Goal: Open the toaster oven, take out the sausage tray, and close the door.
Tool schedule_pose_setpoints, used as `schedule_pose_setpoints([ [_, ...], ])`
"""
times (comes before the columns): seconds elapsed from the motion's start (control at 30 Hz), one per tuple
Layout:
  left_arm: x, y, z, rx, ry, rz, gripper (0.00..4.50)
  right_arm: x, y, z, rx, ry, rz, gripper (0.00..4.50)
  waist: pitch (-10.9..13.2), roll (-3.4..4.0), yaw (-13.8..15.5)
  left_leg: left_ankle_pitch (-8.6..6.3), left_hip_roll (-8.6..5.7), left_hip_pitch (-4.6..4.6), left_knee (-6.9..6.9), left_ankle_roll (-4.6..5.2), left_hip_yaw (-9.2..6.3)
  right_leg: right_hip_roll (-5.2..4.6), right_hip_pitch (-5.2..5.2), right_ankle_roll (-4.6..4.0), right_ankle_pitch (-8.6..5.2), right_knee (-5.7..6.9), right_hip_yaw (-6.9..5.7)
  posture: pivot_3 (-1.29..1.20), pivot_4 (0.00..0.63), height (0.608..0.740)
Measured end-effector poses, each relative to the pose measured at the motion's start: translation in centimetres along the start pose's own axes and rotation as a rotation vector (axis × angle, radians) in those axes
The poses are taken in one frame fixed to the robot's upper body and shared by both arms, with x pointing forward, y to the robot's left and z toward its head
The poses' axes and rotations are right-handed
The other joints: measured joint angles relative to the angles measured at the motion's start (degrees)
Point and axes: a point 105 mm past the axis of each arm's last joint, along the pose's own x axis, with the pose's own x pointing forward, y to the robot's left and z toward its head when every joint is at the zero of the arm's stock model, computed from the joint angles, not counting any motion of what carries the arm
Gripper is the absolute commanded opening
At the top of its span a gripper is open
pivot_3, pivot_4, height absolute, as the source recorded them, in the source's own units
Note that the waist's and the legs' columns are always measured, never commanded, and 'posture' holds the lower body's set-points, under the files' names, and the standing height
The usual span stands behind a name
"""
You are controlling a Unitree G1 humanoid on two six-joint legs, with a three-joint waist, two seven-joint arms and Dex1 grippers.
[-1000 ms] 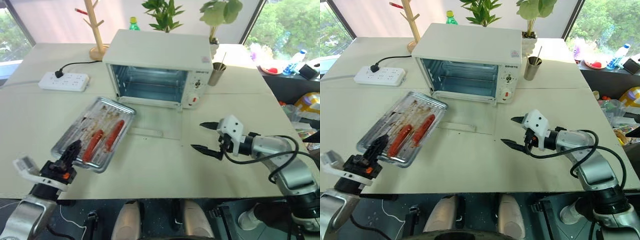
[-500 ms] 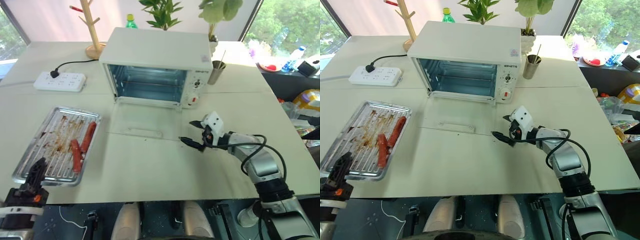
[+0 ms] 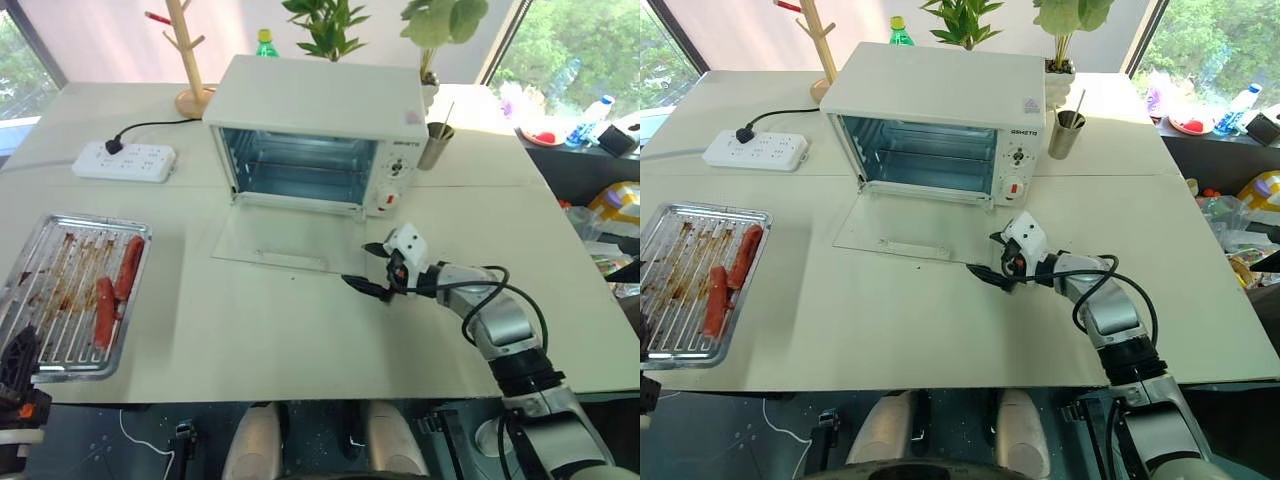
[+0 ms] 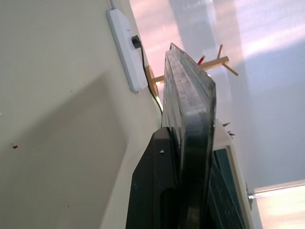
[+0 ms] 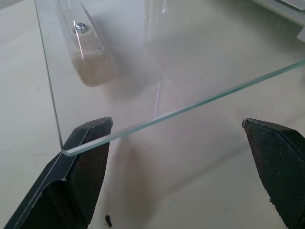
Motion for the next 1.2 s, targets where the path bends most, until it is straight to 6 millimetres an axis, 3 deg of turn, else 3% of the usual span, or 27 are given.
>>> schedule_pose_setpoints([
  [0.1, 0.0, 0.4, 0.1, -0.011, -0.006, 0.007, 0.00, 0.6, 0.3, 0.8, 0.024, -0.022, 0.011, 4.46, 0.00, 0.01, -0.10, 0.00, 0.01, 0.01, 0.00, 0.00, 0.00, 0.01, -0.02, 0.00, 0.00, 0.04, 0.00, 0.00, 0.150, 0.717],
  [0.2, 0.4, 0.8, 0.3, -0.026, -0.009, 0.008, 0.00, 0.9, -0.1, 2.9, -0.003, -0.061, 0.003, 4.46, 0.02, 0.03, -0.05, 0.00, 0.01, 0.01, 0.01, 0.00, -0.01, 0.02, -0.08, 0.00, 0.00, 0.13, 0.00, 0.00, 0.150, 0.717],
  [0.33, 0.8, 1.1, 0.3, -0.031, 0.019, 0.013, 0.00, 0.3, -1.7, 6.1, -0.035, -0.145, -0.053, 4.46, 0.02, 0.03, -0.05, 0.00, 0.00, -0.02, 0.00, 0.00, 0.00, 0.05, -0.12, 0.00, 0.00, 0.14, 0.00, 0.00, 0.150, 0.717],
  [0.43, 1.1, 1.0, -0.1, -0.035, 0.045, 0.003, 0.00, -0.2, -1.9, 7.5, -0.062, -0.181, -0.067, 4.46, 0.01, 0.01, 0.01, 0.00, 0.00, -0.02, -0.01, 0.00, 0.01, 0.04, -0.10, 0.01, 0.00, 0.12, 0.00, 0.00, 0.150, 0.717],
  [0.67, 2.0, 1.2, -3.3, -0.077, 0.196, 0.005, 0.00, -1.8, -0.2, 4.8, -0.069, -0.094, -0.014, 4.46, 0.01, 0.03, 0.02, 0.00, -0.01, -0.01, 0.02, 0.00, 0.03, -0.05, -0.05, 0.01, 0.01, 0.12, 0.03, 0.00, 0.150, 0.717],
  [1.03, 4.9, -0.9, -9.0, -0.024, 0.597, -0.082, 0.00, -6.5, 3.2, 4.5, -0.072, -0.030, 0.169, 4.46, 0.02, 0.11, 0.18, 0.00, 0.03, 0.01, -0.02, 0.00, -0.05, 0.00, -0.06, 0.00, 0.00, 0.16, 0.00, 0.00, 0.150, 0.717],
  [1.2, 7.0, -1.7, -13.1, -0.017, 0.873, -0.137, 0.00, -9.4, 4.0, 3.5, -0.047, 0.022, 0.149, 4.46, 0.01, 0.12, 0.89, 0.00, -0.02, 0.03, 0.00, 0.00, -0.02, -0.02, 0.00, 0.01, 0.01, 0.13, 0.00, 0.00, 0.150, 0.717],
])
